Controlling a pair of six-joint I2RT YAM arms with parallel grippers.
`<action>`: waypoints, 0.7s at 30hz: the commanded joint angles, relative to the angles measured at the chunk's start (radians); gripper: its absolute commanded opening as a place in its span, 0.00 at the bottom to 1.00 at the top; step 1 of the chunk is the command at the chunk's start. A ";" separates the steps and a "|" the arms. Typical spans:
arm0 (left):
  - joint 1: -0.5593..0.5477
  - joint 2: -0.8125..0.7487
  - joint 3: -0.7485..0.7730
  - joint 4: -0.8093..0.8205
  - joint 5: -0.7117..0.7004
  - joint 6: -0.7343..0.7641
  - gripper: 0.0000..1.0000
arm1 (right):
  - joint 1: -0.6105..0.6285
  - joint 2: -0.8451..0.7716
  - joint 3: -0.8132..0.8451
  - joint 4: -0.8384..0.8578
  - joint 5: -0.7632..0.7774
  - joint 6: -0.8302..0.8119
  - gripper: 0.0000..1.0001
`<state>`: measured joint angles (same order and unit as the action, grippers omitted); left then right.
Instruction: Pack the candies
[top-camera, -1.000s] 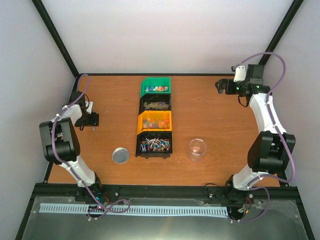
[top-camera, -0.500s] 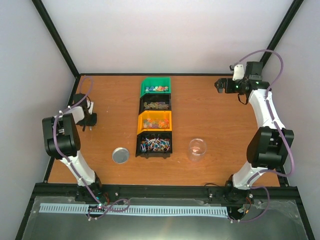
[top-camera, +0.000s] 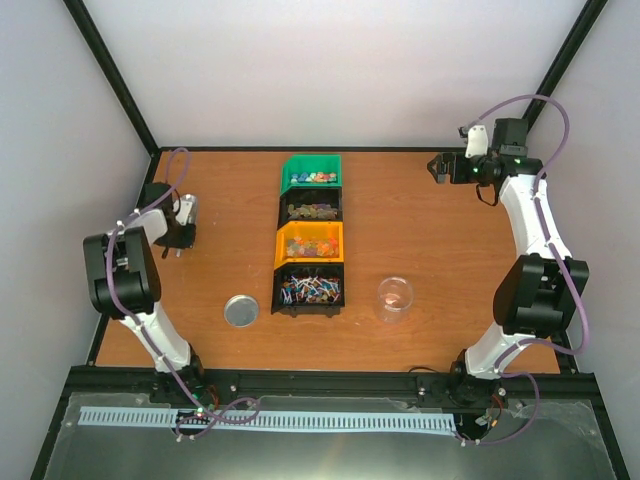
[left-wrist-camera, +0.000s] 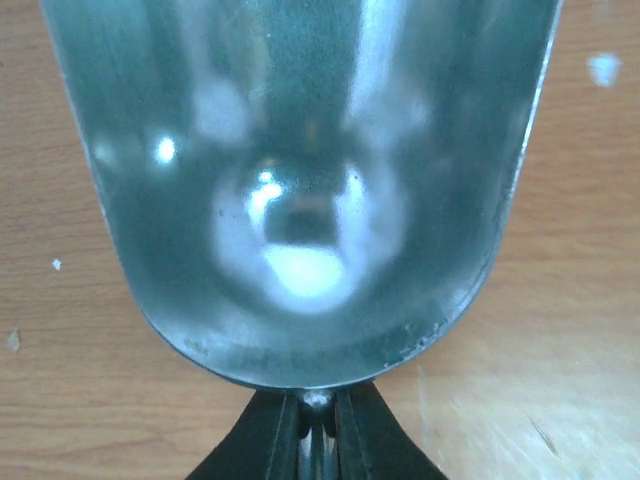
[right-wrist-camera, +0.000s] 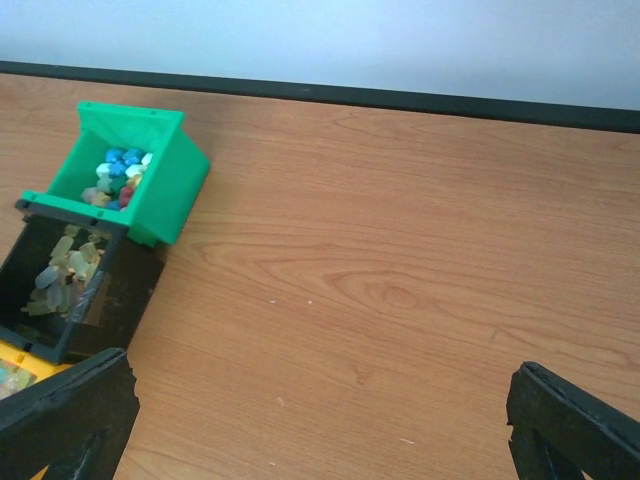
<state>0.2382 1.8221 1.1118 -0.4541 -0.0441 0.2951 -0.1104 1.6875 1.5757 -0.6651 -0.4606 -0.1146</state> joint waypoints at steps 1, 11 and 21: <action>-0.005 -0.122 0.039 -0.110 0.129 0.162 0.01 | 0.008 -0.022 0.015 -0.039 -0.105 -0.005 1.00; -0.154 -0.365 0.057 -0.432 0.297 0.578 0.01 | 0.118 -0.039 0.003 -0.105 -0.241 0.008 0.84; -0.513 -0.451 0.108 -0.682 0.283 0.713 0.01 | 0.361 -0.050 0.037 -0.143 -0.302 -0.184 0.73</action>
<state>-0.1692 1.3869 1.1545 -0.9909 0.2146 0.9085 0.1715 1.6871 1.5848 -0.7834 -0.7017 -0.1734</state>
